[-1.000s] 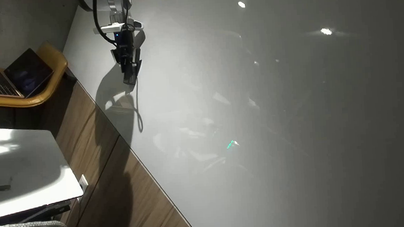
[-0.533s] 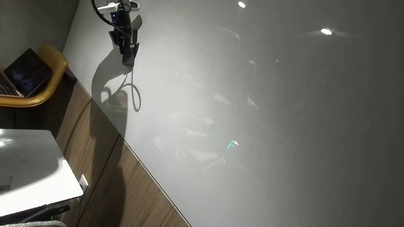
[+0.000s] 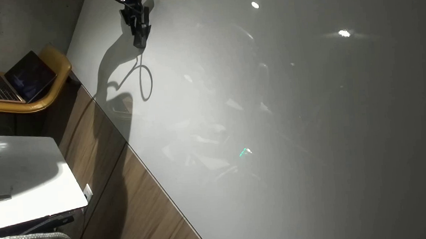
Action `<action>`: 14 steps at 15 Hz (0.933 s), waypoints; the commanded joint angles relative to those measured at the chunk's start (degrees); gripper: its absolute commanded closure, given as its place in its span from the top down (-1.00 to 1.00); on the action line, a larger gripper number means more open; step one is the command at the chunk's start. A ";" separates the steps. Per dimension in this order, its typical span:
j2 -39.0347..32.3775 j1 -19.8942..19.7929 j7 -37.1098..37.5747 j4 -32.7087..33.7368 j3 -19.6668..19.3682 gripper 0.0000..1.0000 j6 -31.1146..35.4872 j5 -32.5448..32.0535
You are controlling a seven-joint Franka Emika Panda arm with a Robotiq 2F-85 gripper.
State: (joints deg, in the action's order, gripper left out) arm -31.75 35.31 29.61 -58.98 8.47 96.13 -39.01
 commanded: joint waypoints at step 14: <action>-8.83 -1.69 6.10 6.10 -2.29 -0.46 5.61 0.24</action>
State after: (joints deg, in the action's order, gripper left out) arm -35.56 35.41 34.80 -54.36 7.92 93.87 -36.20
